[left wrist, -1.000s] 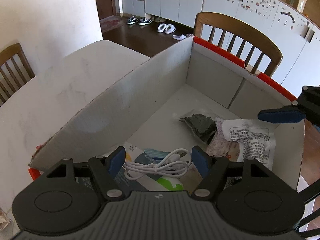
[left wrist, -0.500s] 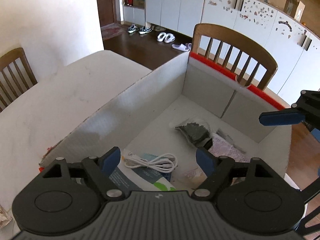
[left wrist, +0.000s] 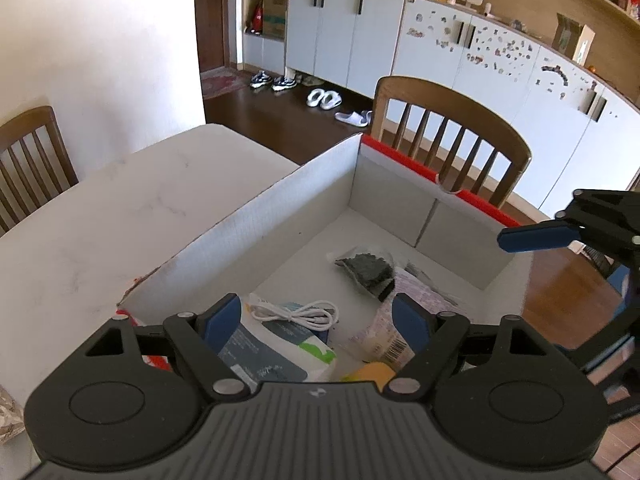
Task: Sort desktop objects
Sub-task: 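Withdraw both tools from the shoebox toward the items left on the table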
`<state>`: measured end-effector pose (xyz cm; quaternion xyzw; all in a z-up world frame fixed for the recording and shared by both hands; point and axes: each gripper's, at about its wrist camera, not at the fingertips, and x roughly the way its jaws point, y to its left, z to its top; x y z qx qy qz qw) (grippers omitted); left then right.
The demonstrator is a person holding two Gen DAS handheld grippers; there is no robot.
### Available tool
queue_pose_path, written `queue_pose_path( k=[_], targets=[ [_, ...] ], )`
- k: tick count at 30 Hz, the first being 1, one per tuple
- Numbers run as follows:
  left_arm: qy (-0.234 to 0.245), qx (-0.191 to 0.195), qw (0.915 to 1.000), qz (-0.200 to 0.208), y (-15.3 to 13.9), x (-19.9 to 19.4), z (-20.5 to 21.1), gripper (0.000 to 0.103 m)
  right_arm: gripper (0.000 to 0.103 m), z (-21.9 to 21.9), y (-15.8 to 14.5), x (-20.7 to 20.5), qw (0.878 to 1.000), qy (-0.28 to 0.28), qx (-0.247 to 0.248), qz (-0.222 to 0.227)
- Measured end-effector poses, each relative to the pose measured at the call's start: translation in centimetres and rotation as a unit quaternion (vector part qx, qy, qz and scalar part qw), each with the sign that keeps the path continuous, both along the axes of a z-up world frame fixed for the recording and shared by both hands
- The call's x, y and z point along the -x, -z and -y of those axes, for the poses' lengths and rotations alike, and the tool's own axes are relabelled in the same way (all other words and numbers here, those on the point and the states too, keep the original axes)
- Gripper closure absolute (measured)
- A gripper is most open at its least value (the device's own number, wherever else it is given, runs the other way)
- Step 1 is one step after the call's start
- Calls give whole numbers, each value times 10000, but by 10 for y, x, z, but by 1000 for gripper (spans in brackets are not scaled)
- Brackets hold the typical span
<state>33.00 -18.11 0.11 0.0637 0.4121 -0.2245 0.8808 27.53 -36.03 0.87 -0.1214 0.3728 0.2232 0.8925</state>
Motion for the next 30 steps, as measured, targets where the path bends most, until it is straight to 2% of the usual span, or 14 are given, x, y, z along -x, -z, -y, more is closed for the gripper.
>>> queue_pose_path(
  k=[16,30],
  targets=[
    [146,233,9993,241,-23,47,-35,21,20,-25,-13,28,9997,185,138,27],
    [276,449,9977,416,-33,97,-73,21,20,-47,-23,58,9986,521,-64,115]
  ],
)
